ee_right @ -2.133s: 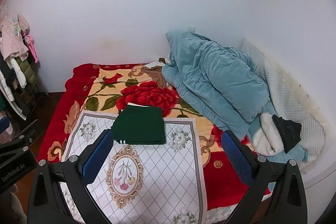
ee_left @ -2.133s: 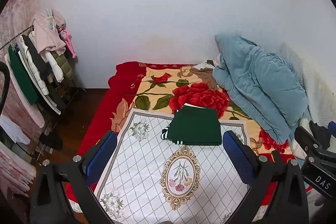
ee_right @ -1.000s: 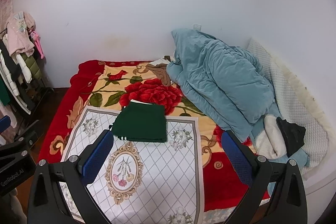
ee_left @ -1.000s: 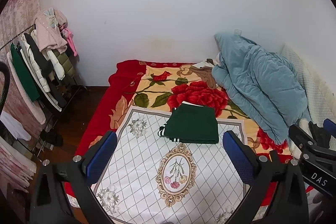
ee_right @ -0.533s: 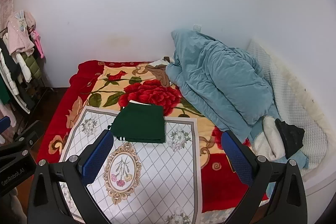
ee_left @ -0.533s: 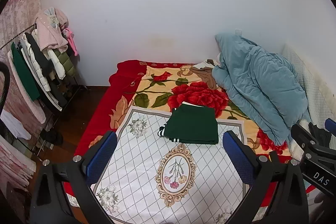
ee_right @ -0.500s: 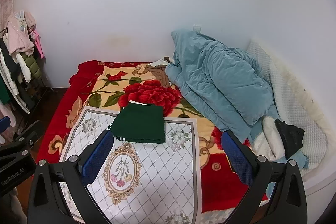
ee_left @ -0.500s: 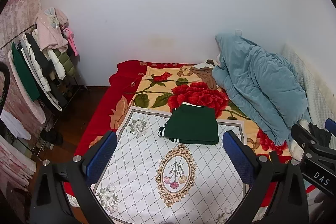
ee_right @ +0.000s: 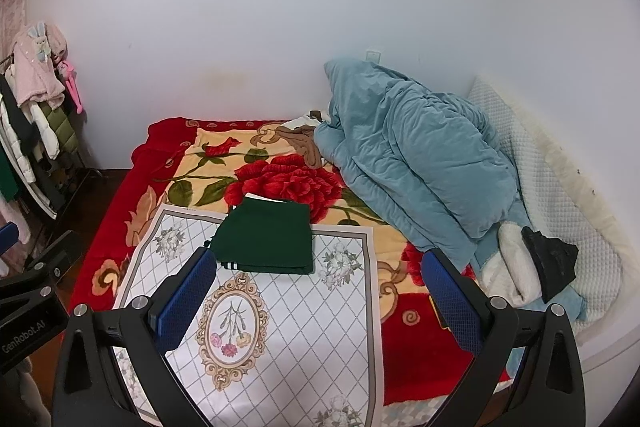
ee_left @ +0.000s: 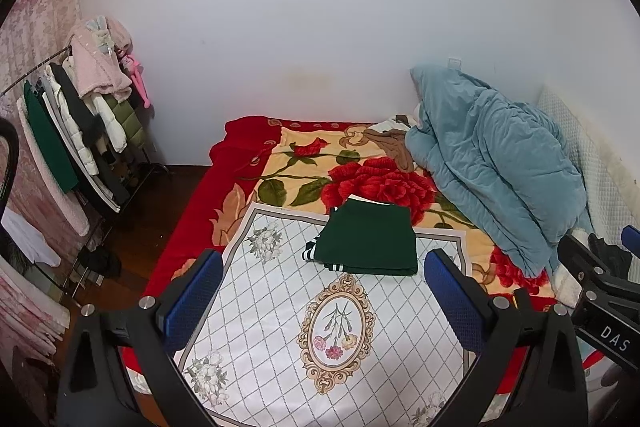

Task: Fold large clothes

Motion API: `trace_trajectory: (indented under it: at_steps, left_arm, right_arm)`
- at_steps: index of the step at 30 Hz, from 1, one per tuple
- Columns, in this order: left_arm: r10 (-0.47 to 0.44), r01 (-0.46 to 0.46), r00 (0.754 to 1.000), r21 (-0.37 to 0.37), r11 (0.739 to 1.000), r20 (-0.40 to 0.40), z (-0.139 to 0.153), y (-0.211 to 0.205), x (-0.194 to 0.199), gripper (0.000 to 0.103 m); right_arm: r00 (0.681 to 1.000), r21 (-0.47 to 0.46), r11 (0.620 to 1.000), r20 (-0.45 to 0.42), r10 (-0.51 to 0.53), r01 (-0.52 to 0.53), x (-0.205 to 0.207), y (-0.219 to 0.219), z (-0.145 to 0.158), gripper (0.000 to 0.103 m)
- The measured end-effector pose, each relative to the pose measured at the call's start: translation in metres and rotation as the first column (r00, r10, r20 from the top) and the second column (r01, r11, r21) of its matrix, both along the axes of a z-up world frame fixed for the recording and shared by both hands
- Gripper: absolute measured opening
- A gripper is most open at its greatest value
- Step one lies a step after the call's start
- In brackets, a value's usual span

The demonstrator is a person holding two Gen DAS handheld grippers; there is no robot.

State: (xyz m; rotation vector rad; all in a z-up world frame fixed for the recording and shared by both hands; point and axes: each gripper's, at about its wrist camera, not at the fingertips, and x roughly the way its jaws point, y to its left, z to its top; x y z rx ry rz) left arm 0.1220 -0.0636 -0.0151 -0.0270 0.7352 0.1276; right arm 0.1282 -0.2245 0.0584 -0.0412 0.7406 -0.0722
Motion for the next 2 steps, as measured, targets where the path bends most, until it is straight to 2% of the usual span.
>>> trace_trajectory:
  at_steps: [2]
  left_arm:
    - [0.001,-0.001,1.000,-0.004,1.000,0.002,0.0023,0.0020,-0.0017,0.103]
  right_arm:
    - [1.000,0.000,1.000,0.002,0.000,0.000,-0.0013,0.0003,0.0001,0.103]
